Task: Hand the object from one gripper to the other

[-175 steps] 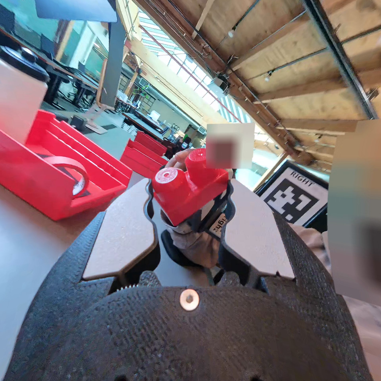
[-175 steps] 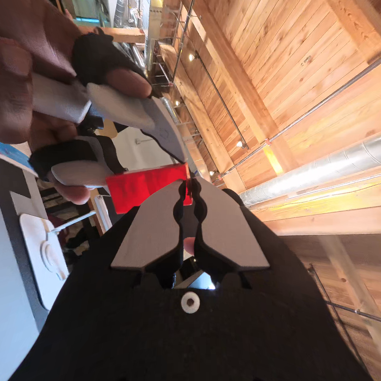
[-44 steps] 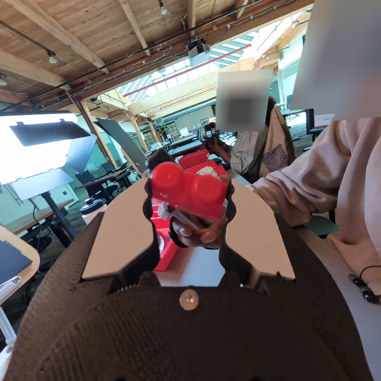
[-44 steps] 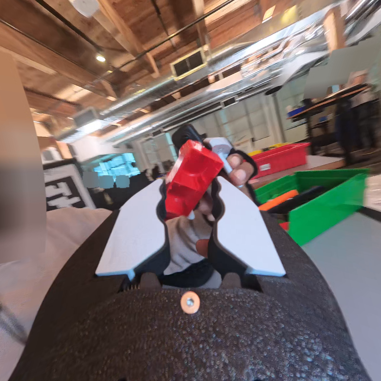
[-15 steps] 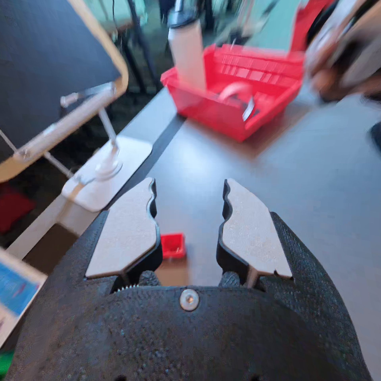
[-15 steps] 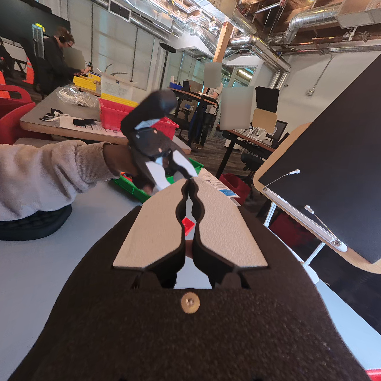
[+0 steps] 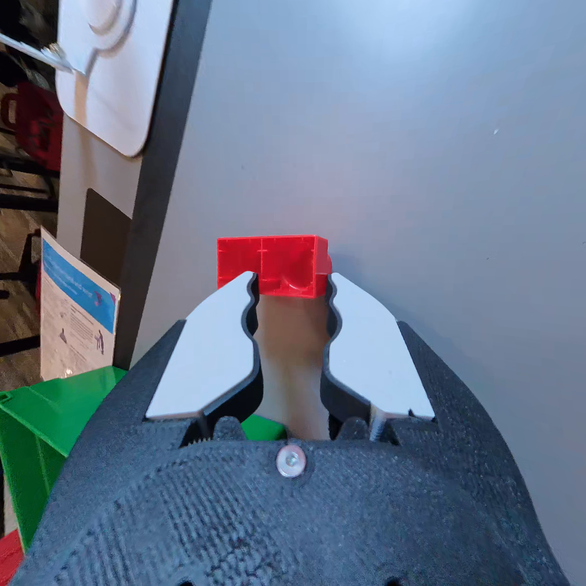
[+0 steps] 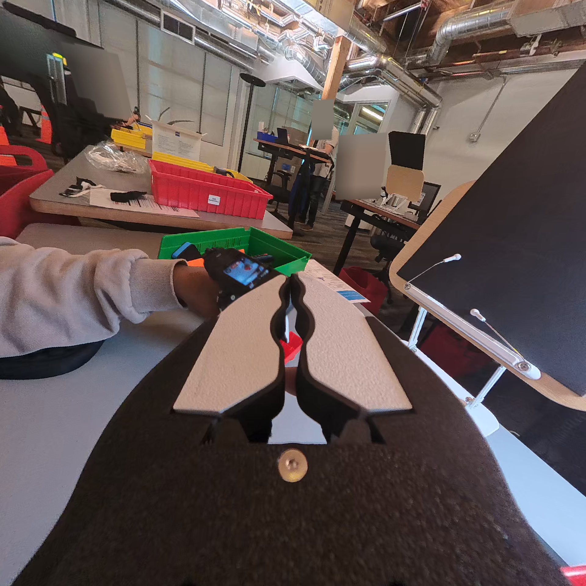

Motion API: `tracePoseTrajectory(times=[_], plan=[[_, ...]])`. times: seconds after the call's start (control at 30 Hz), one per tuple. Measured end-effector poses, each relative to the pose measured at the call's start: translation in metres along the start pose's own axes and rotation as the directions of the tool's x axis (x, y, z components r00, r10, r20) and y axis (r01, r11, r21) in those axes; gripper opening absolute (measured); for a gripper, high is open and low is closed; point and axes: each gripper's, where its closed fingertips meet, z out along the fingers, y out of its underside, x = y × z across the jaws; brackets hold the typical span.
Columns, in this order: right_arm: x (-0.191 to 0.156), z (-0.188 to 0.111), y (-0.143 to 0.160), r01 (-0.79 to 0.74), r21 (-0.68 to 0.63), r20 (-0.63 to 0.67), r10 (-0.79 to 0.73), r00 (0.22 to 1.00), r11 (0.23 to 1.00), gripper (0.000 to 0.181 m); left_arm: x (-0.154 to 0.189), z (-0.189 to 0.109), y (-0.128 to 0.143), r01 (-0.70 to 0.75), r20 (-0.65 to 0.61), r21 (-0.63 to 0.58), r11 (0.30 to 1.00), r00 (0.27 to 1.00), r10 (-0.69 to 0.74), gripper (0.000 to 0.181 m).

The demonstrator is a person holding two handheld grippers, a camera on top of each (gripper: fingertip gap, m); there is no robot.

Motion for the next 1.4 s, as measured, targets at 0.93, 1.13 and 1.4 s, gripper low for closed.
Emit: tracePoseTrajectory(times=[0.93,1.13,1.4], plan=[[-0.044,-0.028,-0.074,-0.25,0.203,0.342,0.171,0.924,0.947,0.045,0.068,-0.301,-0.134,0.779,-0.719,0.607,0.157,0.456,0.524,0.033],[-0.015,-0.035,-0.087,0.181,0.126,-0.052,-0.176,0.983,0.975,0.045,0.047,-0.282,-0.146,0.72,-0.742,0.668,0.186,0.629,0.232,0.04],[0.002,-0.011,-0.055,0.829,-0.346,-0.3,-0.889,0.346,0.44,0.045,0.02,-0.244,-0.156,0.748,-0.747,0.62,0.238,0.655,-0.114,0.073]])
